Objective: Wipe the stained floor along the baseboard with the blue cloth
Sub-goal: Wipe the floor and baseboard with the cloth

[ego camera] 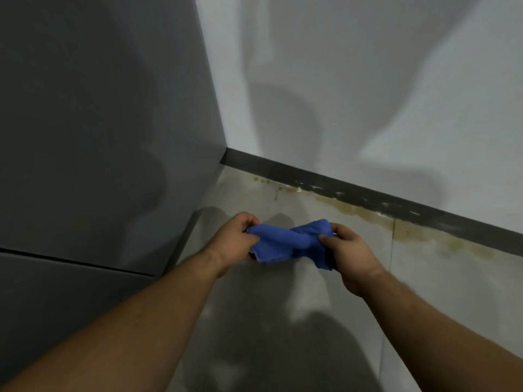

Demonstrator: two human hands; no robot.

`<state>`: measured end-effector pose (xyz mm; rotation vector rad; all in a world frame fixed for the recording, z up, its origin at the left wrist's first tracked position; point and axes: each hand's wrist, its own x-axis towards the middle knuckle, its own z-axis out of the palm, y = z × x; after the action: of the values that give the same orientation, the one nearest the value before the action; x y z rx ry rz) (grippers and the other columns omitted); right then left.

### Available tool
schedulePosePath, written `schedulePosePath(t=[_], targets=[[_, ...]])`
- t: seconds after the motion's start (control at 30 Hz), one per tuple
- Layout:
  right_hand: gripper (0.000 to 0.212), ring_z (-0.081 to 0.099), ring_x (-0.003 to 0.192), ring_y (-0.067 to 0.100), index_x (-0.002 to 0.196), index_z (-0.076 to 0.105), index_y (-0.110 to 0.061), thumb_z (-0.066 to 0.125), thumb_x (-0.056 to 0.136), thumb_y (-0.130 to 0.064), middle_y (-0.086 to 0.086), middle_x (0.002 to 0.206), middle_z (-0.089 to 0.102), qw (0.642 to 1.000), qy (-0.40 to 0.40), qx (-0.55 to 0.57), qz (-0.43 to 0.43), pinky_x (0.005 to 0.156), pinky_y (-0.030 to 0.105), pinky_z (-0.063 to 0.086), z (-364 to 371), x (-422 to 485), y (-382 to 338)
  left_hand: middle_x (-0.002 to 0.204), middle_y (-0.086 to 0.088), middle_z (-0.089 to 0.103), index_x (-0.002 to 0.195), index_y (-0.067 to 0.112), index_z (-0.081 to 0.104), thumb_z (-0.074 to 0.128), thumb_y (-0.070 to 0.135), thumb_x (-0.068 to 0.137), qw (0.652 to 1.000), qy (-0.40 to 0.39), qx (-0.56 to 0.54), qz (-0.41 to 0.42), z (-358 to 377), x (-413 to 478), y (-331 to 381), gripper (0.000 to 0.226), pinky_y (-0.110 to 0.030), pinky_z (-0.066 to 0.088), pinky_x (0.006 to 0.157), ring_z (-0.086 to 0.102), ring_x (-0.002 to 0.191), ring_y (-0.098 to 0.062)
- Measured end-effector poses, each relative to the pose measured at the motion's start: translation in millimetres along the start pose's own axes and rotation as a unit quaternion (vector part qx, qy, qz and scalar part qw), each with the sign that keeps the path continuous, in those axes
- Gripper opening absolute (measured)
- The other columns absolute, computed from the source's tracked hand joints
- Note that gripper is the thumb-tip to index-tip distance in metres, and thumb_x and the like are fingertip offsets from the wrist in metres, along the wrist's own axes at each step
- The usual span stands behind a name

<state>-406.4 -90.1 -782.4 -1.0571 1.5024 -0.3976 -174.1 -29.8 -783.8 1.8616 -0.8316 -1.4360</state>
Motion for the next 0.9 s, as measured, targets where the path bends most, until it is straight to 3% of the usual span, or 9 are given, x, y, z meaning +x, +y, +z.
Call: schedulePosePath(t=[0.1, 0.23, 0.33, 0.43, 0.53, 0.6, 0.7, 0.83, 0.9], targets=[[0.038, 0.066, 0.109, 0.027, 0.135, 0.057, -0.027, 0.057, 0.099, -0.014, 0.006, 0.123, 0.067, 0.999, -0.017, -0.007, -0.034, 0.097, 0.052, 0.055, 15, 26, 6, 0.092, -0.013, 0.061, 0.088, 0.015, 0.058, 0.050, -0.013, 0.081, 0.999, 0.015, 0.008, 0.044, -7, 30, -9, 0.031, -0.036, 0.051, 0.072, 0.057, 0.086, -0.026], [0.031, 0.070, 0.105, 0.016, 0.127, 0.063, -0.037, 0.057, 0.101, -0.021, -0.007, 0.117, 0.072, 0.995, -0.022, 0.003, -0.102, 0.093, 0.042, 0.058, 20, 56, -4, 0.082, -0.006, 0.060, 0.076, 0.016, 0.062, 0.053, 0.004, 0.064, 0.992, 0.026, -0.079, 0.094, -18, 51, -3, 0.019, -0.027, 0.042, 0.064, 0.054, 0.076, -0.016], [0.041, 0.069, 0.094, 0.015, 0.136, 0.055, -0.032, 0.062, 0.097, -0.024, -0.002, 0.119, 0.069, 0.988, 0.040, -0.128, -0.079, 0.078, 0.036, 0.061, 23, 87, -7, 0.093, -0.002, 0.070, 0.087, 0.017, 0.072, 0.056, 0.008, 0.065, 0.984, 0.057, -0.143, 0.095, -20, 71, -9, 0.029, -0.026, 0.048, 0.071, 0.063, 0.087, -0.015], [0.056, 0.059, 0.116, 0.027, 0.146, 0.045, -0.026, 0.062, 0.093, -0.027, 0.005, 0.139, 0.053, 0.917, 0.095, -0.382, -0.068, 0.091, 0.042, 0.056, 32, 104, 8, 0.145, -0.017, 0.048, 0.133, 0.011, 0.055, 0.072, 0.015, 0.080, 0.987, 0.064, 0.126, 0.071, -25, 94, -35, 0.056, -0.035, 0.044, 0.103, 0.050, 0.130, -0.033], [0.046, 0.048, 0.131, 0.027, 0.140, 0.054, -0.025, 0.057, 0.095, -0.031, 0.003, 0.146, 0.048, 0.846, 0.047, -0.472, -0.243, 0.108, 0.044, 0.046, 52, 112, 20, 0.165, -0.010, -0.024, 0.158, 0.018, -0.007, 0.075, 0.048, 0.070, 0.886, -0.017, 0.463, 0.021, -28, 108, -76, 0.124, -0.044, -0.001, 0.125, -0.020, 0.152, -0.032], [0.046, 0.043, 0.139, 0.026, 0.143, 0.052, -0.026, 0.052, 0.098, -0.036, 0.002, 0.154, 0.044, 0.817, 0.016, -0.496, -0.294, 0.113, 0.046, 0.041, 69, 121, 20, 0.156, -0.007, -0.044, 0.152, 0.022, -0.028, 0.071, 0.057, 0.063, 0.864, -0.023, 0.502, 0.041, -25, 116, -96, 0.138, -0.044, -0.018, 0.120, -0.040, 0.143, -0.029], [0.059, 0.024, 0.151, 0.025, 0.155, 0.034, -0.033, 0.042, 0.100, -0.054, -0.001, 0.165, 0.027, 0.801, -0.003, -0.513, -0.308, 0.122, 0.051, 0.025, 95, 137, 22, 0.150, -0.004, -0.052, 0.147, 0.026, -0.036, 0.065, 0.065, 0.058, 0.860, -0.009, 0.508, 0.055, -21, 126, -108, 0.140, -0.044, -0.026, 0.113, -0.050, 0.136, -0.028], [0.077, -0.004, 0.156, 0.021, 0.159, 0.003, -0.042, 0.018, 0.093, -0.079, -0.008, 0.170, 0.001, 0.799, 0.003, -0.539, -0.265, 0.124, 0.054, -0.004, 126, 153, 30, 0.149, -0.003, -0.053, 0.147, 0.028, -0.037, 0.054, 0.078, 0.060, 0.861, 0.003, 0.503, 0.074, -22, 128, -114, 0.135, -0.045, -0.028, 0.112, -0.054, 0.133, -0.025], [0.081, -0.007, 0.156, 0.021, 0.158, -0.003, -0.043, 0.014, 0.090, -0.083, -0.007, 0.170, -0.003, 0.793, 0.019, -0.550, -0.262, 0.124, 0.054, -0.006, 132, 157, 38, 0.157, -0.004, -0.043, 0.152, 0.027, -0.025, 0.051, 0.079, 0.063, 0.861, 0.034, 0.495, 0.110, -23, 127, -117, 0.128, -0.047, -0.021, 0.117, -0.046, 0.140, -0.025]])
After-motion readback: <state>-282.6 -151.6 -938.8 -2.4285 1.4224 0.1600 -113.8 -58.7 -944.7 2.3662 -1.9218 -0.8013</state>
